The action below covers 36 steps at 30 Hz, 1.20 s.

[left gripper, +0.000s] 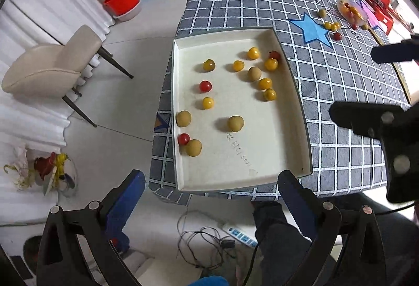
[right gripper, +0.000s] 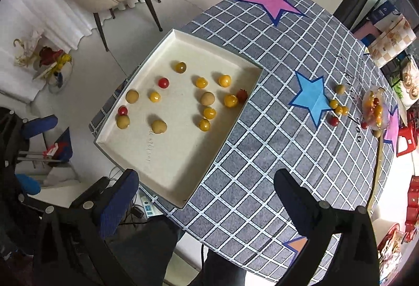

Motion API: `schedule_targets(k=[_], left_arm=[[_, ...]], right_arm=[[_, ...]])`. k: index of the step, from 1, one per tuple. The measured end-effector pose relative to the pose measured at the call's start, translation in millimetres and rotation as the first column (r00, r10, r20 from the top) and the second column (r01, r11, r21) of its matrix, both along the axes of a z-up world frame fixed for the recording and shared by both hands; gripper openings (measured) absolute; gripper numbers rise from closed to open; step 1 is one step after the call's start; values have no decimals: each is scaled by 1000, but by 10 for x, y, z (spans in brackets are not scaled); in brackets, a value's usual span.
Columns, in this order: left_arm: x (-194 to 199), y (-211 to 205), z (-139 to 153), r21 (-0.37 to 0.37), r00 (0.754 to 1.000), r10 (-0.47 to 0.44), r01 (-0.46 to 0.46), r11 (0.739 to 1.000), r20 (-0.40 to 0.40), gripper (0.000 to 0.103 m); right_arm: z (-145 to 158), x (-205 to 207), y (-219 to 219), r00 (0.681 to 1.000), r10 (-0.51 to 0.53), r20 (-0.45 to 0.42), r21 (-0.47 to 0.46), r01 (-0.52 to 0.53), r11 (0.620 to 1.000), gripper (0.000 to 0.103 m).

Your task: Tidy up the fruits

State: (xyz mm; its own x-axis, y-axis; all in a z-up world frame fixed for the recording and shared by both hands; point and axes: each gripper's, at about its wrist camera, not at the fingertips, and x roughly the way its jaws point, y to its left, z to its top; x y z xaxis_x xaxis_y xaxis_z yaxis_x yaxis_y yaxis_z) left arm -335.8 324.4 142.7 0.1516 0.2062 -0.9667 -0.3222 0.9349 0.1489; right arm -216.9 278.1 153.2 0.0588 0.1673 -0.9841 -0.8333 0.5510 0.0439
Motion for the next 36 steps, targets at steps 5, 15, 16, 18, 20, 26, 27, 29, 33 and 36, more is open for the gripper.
schedule_targets(k=[5,15,16,18,20,26,27,29,33,36], left_arm=[[5,-13,70,15,1000,-12,12,1000,11,102],[43,-27,145,25,999,-11,11,1000,32,102],[48,-36,150,26,999,-12,11,1000,33,102],[51,-45,158,28,999,-14,13,1000,34,102],[52,-53,167,29,999,-16,15,999,36,102],[60,-59,174,29,999,-16,15,999,36,102],[62,-61,176,29,999,-15,14,999,37,102],[67,-62,180,29,999,-15,14,999,38,102],[79,-62,186,29,999,-18,17,999,37,102],[87,-58,188,25,999,-22,21,999,38,102]], right_arm=[[27,1,-25,1000,-11,-4,-3,11,1000,103],[89,-34,-5,1000,4,11,3,-4,1000,103],[92,-39,-2,1000,5,13,3,-5,1000,103],[98,-41,-1,1000,5,13,4,-5,1000,103],[104,-41,-2,1000,1,11,7,-1,1000,103],[99,-29,-4,1000,7,12,4,-7,1000,103],[99,-29,-4,1000,6,12,4,-6,1000,103],[99,-25,-5,1000,8,12,5,-8,1000,103],[102,-18,-7,1000,8,10,5,-9,1000,103],[107,-11,-5,1000,12,11,6,-12,1000,103]])
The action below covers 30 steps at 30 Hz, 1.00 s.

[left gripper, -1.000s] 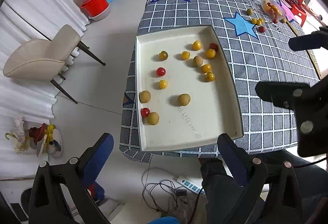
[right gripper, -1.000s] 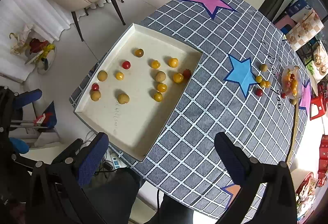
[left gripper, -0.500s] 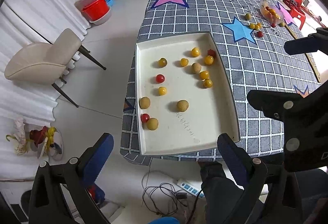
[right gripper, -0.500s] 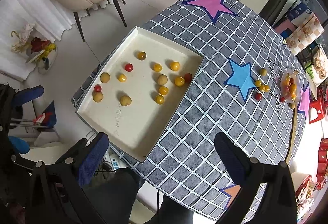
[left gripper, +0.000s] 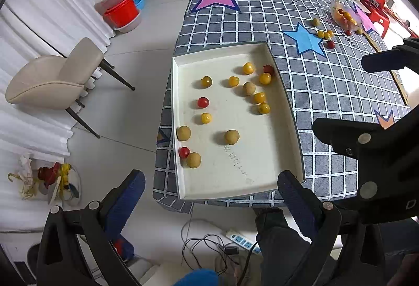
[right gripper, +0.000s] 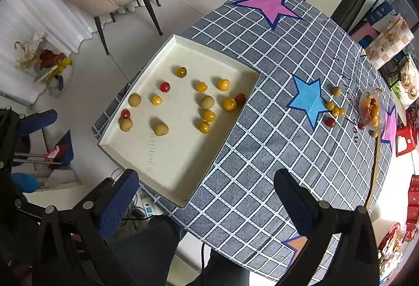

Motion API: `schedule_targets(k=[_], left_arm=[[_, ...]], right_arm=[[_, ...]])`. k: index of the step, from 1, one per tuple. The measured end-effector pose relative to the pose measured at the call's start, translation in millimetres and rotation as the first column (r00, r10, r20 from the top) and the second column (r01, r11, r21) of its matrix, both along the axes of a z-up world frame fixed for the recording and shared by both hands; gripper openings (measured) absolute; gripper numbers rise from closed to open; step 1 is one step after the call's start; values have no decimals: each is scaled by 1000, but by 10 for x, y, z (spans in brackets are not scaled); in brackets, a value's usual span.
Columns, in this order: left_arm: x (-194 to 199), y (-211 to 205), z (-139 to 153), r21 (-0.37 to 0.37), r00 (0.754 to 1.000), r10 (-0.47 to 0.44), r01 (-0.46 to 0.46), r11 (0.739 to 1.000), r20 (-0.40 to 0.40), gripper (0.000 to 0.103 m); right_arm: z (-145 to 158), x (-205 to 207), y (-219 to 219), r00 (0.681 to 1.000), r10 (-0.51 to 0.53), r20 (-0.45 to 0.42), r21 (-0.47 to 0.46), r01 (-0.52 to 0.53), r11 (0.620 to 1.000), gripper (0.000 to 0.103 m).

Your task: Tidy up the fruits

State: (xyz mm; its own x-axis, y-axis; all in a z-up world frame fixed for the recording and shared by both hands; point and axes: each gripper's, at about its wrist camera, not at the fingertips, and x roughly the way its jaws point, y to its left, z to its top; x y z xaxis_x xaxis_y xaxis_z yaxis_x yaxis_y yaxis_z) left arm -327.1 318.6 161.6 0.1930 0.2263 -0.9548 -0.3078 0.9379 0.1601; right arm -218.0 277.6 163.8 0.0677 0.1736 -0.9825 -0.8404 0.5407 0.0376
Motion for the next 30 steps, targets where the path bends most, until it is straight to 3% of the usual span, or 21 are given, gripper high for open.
schedule_targets(k=[25,30], left_arm=[[49,68,-46,-37,1000,-8,7,999,-5,102],[35,74,19,-59,999,-14,16,998,37,101]], right_arm=[[-1,-46,76,999,-38,-13,3,38,999,103],[5,-48,65,998,-55,-13,9,56,998,103]])
